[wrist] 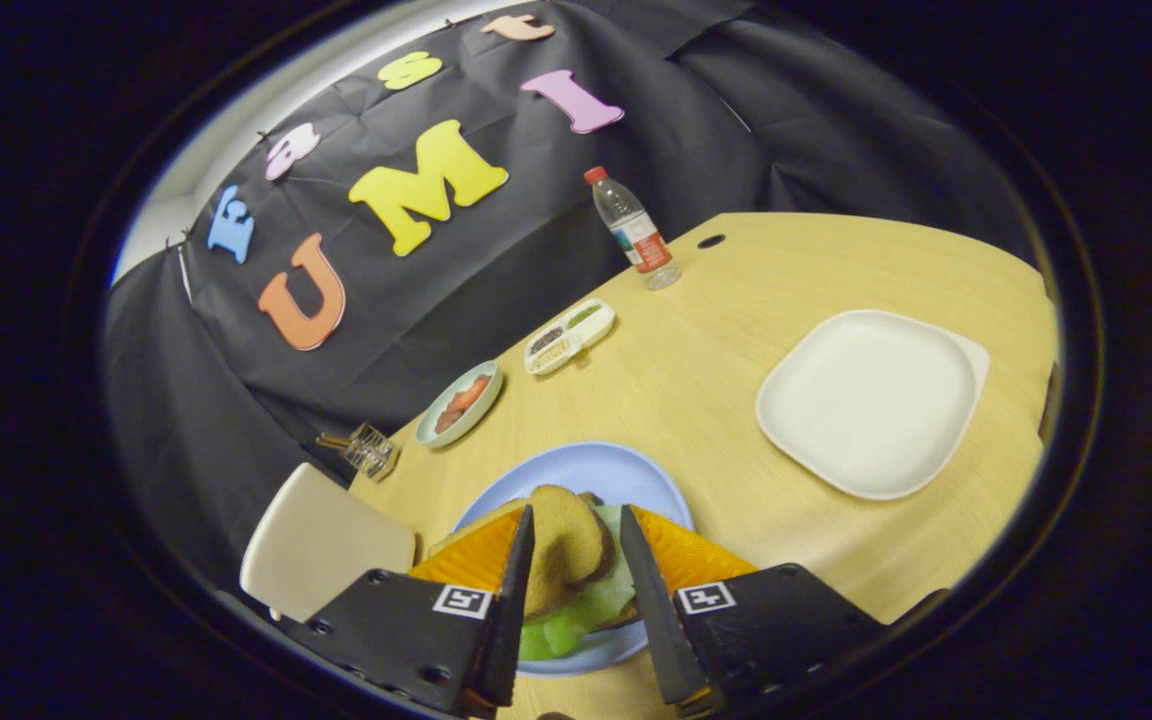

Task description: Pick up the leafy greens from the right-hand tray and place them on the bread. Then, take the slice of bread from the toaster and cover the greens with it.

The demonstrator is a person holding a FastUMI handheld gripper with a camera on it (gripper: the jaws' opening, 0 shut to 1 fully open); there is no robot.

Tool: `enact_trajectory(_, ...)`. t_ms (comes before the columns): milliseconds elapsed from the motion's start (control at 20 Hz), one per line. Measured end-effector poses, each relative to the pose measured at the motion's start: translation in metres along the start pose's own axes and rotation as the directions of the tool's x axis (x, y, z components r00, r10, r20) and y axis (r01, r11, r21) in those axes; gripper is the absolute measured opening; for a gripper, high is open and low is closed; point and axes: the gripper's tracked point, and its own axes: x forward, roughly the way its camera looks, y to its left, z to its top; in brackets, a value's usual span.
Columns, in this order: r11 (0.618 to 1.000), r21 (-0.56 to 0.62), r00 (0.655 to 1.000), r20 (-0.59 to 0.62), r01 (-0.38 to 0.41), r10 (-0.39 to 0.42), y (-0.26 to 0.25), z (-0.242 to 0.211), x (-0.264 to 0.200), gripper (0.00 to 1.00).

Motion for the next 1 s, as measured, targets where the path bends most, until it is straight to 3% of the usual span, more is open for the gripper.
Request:
enact_trajectory(150, 0.999, -0.041, 0.998, 0.064, 0.009, -0.006, -0.001, 0.018, -0.014, 0.73)
enact_trajectory(350, 0.977, -0.208, 0.971, 0.24, 0.05, 0.001, 0.008, 0.062, -0.049, 0.93)
enact_trajectory(500, 0.937, -0.334, 0.918, 0.395, 0.099, 0.044, 0.024, 0.102, -0.09, 0.96)
enact_trajectory(700, 0.883, -0.462, 0.865, 0.473, 0.081, 0.168, 0.072, 0.119, -0.146, 0.95)
enact_trajectory(850, 0.847, -0.527, 0.838, 0.491, 0.07, 0.237, 0.103, 0.117, -0.184, 0.95)
enact_trajectory(1000, 0.84, -0.54, 0.836, 0.486, 0.058, 0.255, 0.118, 0.108, -0.201, 0.95)
